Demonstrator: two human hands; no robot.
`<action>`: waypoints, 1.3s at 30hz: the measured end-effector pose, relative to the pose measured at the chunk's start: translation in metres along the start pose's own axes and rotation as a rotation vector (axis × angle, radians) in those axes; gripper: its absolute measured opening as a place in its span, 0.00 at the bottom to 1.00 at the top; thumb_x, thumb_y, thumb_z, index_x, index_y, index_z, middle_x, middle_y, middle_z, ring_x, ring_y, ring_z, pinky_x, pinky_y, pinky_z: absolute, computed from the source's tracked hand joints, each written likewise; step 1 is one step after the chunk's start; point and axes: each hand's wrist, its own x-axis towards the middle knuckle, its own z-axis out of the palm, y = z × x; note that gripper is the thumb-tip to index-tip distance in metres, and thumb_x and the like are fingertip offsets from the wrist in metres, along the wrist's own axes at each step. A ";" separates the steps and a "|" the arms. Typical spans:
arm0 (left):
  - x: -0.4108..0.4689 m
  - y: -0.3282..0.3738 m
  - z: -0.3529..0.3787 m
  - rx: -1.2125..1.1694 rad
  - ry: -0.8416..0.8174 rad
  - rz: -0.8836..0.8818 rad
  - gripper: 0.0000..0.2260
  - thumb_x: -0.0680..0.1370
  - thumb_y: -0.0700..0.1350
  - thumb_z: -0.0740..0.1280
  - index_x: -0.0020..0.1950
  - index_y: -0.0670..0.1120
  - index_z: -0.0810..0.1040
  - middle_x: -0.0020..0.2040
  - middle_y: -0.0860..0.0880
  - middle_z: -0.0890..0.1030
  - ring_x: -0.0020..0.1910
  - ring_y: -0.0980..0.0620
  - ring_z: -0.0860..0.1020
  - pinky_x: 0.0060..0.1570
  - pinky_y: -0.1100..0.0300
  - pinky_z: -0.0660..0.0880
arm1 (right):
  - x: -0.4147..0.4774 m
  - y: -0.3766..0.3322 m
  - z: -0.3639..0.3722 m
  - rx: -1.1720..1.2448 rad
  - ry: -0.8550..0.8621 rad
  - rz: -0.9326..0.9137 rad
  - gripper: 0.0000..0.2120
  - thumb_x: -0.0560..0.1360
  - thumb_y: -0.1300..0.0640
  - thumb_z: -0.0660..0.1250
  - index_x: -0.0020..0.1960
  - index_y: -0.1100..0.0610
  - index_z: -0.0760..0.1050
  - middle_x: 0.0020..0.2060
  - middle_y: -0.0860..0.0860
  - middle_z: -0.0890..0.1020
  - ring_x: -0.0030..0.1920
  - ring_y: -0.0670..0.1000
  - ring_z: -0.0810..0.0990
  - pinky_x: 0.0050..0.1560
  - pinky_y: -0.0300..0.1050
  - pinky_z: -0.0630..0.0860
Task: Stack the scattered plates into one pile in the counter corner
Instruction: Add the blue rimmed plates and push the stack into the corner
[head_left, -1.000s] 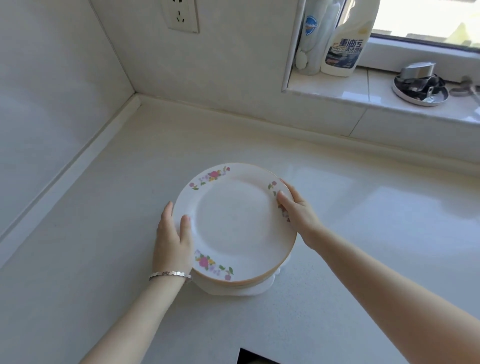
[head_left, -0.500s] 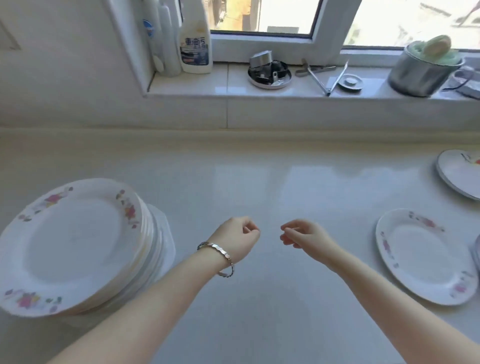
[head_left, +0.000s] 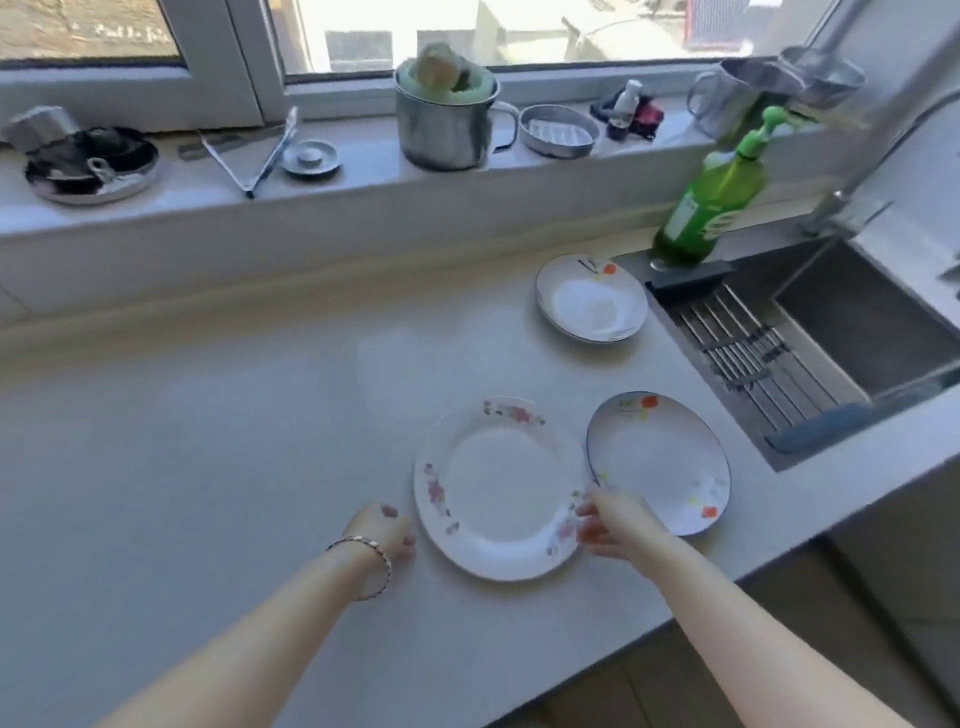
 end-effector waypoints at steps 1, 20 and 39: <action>0.000 0.006 0.009 -0.029 -0.005 -0.012 0.03 0.77 0.40 0.62 0.45 0.41 0.73 0.32 0.45 0.80 0.42 0.44 0.78 0.48 0.53 0.75 | 0.006 0.004 -0.009 0.146 -0.060 0.135 0.19 0.79 0.48 0.58 0.52 0.66 0.71 0.38 0.59 0.78 0.39 0.55 0.78 0.38 0.45 0.76; -0.039 0.034 -0.008 -0.273 0.204 0.056 0.10 0.75 0.29 0.64 0.35 0.39 0.75 0.37 0.44 0.78 0.33 0.48 0.77 0.19 0.64 0.76 | 0.034 0.020 -0.021 1.164 0.027 0.042 0.07 0.79 0.66 0.58 0.55 0.65 0.71 0.36 0.60 0.82 0.25 0.53 0.83 0.30 0.41 0.81; -0.158 -0.116 -0.318 -1.016 0.643 0.321 0.11 0.78 0.32 0.60 0.39 0.44 0.75 0.20 0.53 0.80 0.19 0.59 0.78 0.20 0.67 0.76 | -0.119 -0.101 0.225 0.516 -0.562 -0.275 0.05 0.78 0.63 0.58 0.45 0.59 0.72 0.23 0.50 0.83 0.26 0.46 0.83 0.23 0.31 0.74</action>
